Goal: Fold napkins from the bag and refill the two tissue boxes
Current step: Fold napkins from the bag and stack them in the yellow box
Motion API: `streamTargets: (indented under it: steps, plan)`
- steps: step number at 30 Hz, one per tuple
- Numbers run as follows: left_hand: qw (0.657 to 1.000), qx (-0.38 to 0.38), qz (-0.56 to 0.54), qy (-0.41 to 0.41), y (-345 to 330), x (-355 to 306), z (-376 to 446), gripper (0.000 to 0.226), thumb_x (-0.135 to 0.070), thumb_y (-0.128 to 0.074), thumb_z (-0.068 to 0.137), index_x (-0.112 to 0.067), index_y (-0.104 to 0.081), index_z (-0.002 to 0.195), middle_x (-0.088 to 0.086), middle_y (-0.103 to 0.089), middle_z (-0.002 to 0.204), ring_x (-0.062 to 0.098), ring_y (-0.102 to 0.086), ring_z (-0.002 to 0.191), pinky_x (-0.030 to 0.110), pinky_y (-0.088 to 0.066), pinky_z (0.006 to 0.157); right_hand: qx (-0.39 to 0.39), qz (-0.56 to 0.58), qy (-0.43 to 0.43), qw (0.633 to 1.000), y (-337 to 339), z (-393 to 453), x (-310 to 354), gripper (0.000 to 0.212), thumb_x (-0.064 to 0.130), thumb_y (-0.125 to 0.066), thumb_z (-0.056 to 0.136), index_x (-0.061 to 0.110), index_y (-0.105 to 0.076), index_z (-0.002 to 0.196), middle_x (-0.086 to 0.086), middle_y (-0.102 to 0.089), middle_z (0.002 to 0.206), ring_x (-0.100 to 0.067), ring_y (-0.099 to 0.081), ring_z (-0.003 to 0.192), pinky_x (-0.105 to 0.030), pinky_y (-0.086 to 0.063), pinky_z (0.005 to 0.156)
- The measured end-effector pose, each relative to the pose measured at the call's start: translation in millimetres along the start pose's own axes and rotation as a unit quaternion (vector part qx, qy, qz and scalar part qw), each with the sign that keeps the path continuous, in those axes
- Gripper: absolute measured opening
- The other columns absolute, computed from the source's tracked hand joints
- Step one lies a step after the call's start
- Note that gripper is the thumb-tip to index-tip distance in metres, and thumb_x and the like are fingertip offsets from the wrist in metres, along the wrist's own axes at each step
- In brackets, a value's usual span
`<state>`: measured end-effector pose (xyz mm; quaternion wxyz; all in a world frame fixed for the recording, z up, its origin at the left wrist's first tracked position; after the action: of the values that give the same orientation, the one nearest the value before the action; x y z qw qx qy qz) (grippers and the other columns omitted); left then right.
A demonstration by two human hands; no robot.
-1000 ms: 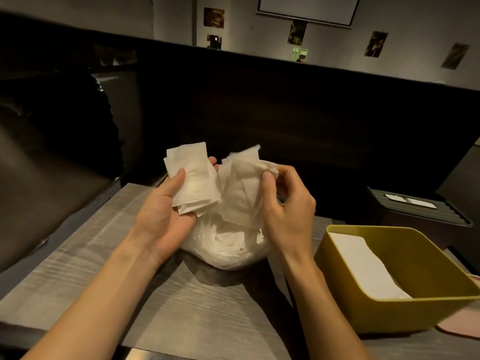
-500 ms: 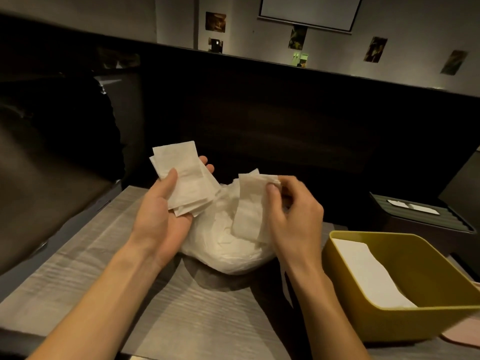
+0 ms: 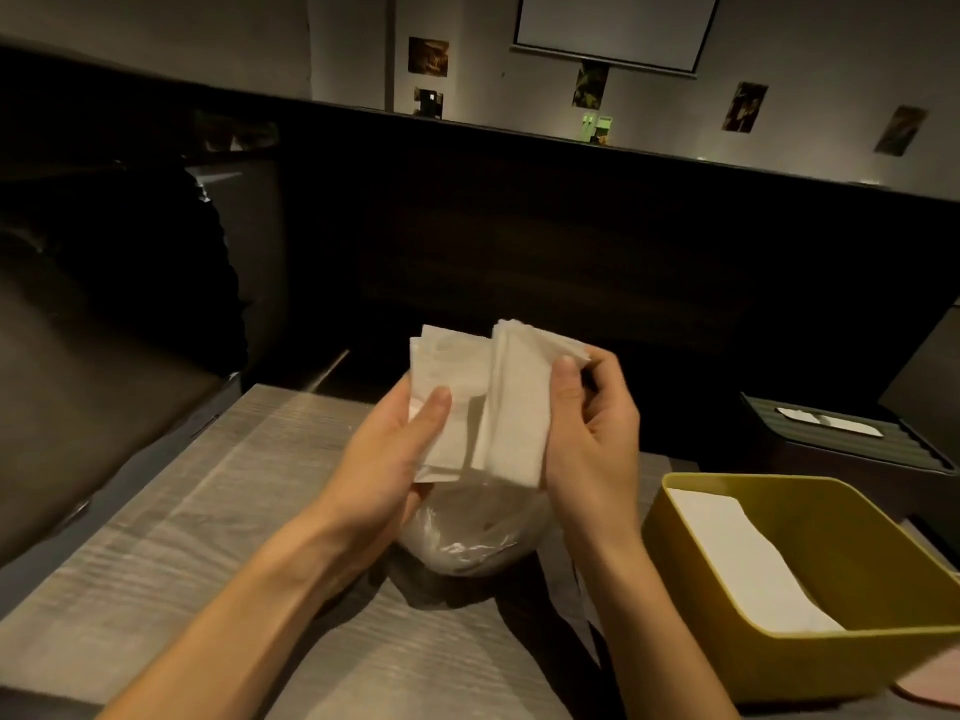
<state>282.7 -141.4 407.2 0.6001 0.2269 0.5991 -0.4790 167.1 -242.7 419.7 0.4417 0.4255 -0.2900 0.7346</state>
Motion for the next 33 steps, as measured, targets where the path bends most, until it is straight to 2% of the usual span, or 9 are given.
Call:
streamTargets:
  steps: [5, 10, 12, 15, 19, 23, 25, 29, 33]
  plan:
    - [0.998, 0.029, -0.048, 0.04, -5.2, 5.6, 0.7, 0.048, -0.051, -0.034, 0.104, -0.025, -0.06, 0.134, 0.007, -0.075, 0.123, 0.023, -0.072, 0.113, 0.039, -0.062, 0.088, -0.018, -0.111, 0.062, 0.992, -10.1, -5.1, -1.9, 0.019, 0.037, -0.049, 0.108, 0.025, -0.061, 0.116, 0.02, -0.065, 0.098, -0.002, -0.068, 0.087, -0.021, -0.054, 0.058]
    - [0.998, 0.038, 0.057, -0.001, -9.5, 7.1, -0.6, 0.031, -0.03, -0.048, 0.105, -0.031, -0.057, 0.134, 0.002, -0.076, 0.119, 0.021, -0.073, 0.109, 0.036, -0.062, 0.083, -0.025, -0.191, 0.083, 0.978, -15.2, -6.7, -7.3, 0.021, 0.041, -0.05, 0.108, 0.035, -0.057, 0.127, 0.03, -0.065, 0.094, 0.004, -0.067, 0.086, -0.032, -0.059, 0.06]
    - [0.999, 0.014, 0.052, -0.006, -7.8, 7.8, 0.9, 0.034, -0.027, -0.049, 0.105, -0.03, -0.055, 0.138, 0.005, -0.074, 0.123, 0.025, -0.072, 0.112, 0.044, -0.06, 0.09, -0.005, -0.189, 0.07, 0.979, -14.6, -8.5, -5.6, 0.031, 0.042, -0.052, 0.107, 0.039, -0.05, 0.138, 0.036, -0.063, 0.094, 0.008, -0.066, 0.091, -0.024, -0.059, 0.062]
    - [1.0, -0.018, -0.005, -0.019, -5.4, 2.8, 1.3, 0.033, -0.024, -0.045, 0.107, -0.03, -0.055, 0.137, 0.003, -0.076, 0.12, 0.023, -0.074, 0.109, 0.045, -0.061, 0.09, 0.016, -0.177, 0.021, 0.984, -9.5, -8.8, -5.7, 0.05, 0.051, -0.06, 0.1, 0.044, -0.04, 0.145, 0.026, -0.063, 0.102, 0.009, -0.062, 0.099, -0.016, -0.056, 0.073]
    - [0.997, -0.035, -0.065, -0.008, -3.5, 0.1, -1.0, 0.037, -0.027, -0.045, 0.107, -0.029, -0.054, 0.142, 0.004, -0.075, 0.121, 0.025, -0.073, 0.112, 0.043, -0.062, 0.087, 0.131, -0.105, -0.086, 0.982, -11.4, -14.1, -5.7, 0.066, 0.048, -0.074, 0.092, 0.044, -0.038, 0.146, 0.018, -0.073, 0.102, 0.003, -0.07, 0.095, -0.03, -0.063, 0.083]
    - [0.998, -0.033, -0.056, -0.014, -1.6, -2.6, 0.6, 0.041, -0.021, -0.05, 0.104, -0.025, -0.051, 0.145, 0.007, -0.072, 0.128, 0.028, -0.07, 0.117, 0.046, -0.06, 0.093, 0.124, -0.048, -0.061, 0.989, -8.7, -12.1, -4.0, 0.06, 0.033, -0.081, 0.09, 0.044, -0.047, 0.139, 0.023, -0.071, 0.104, -0.002, -0.071, 0.1, -0.035, -0.063, 0.084]
    - [0.998, -0.044, -0.042, -0.032, 3.7, -2.6, 0.9, 0.051, -0.014, -0.061, 0.099, -0.021, -0.047, 0.147, 0.013, -0.069, 0.13, 0.028, -0.069, 0.118, 0.042, -0.061, 0.093, 0.106, -0.051, -0.033, 0.992, -5.0, -11.9, -2.6, 0.058, 0.03, -0.082, 0.089, 0.042, -0.051, 0.137, 0.024, -0.067, 0.108, -0.002, -0.069, 0.104, -0.032, -0.063, 0.084]
    - [0.995, -0.094, -0.017, -0.044, 11.6, -5.4, -9.8, 0.106, -0.008, -0.084, 0.078, -0.032, -0.022, 0.161, 0.007, -0.071, 0.129, 0.022, -0.069, 0.119, 0.036, -0.058, 0.094, 0.076, -0.033, 0.002, 0.997, 5.6, -23.0, 6.5, 0.059, 0.023, -0.082, 0.089, 0.036, -0.053, 0.138, 0.027, -0.063, 0.118, -0.002, -0.066, 0.112, -0.026, -0.06, 0.087]
    - [0.99, -0.087, 0.098, -0.055, 7.0, -5.3, -37.5, 0.104, -0.01, -0.079, 0.075, -0.038, -0.024, 0.159, -0.012, -0.072, 0.121, 0.008, -0.068, 0.117, 0.031, -0.058, 0.092, 0.07, -0.039, 0.029, 0.996, 23.1, -45.5, 16.0, 0.056, 0.018, -0.079, 0.092, 0.03, -0.054, 0.14, 0.023, -0.064, 0.123, 0.001, -0.063, 0.117, -0.02, -0.057, 0.088]
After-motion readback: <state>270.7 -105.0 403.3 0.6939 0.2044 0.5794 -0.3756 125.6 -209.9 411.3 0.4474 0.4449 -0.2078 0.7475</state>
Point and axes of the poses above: each hand's wrist, its own z-axis towards the middle knuckle, its own y-axis out of the back of the hand, x = y × z, the point moved 1 cm from there along z, towards the middle knuckle
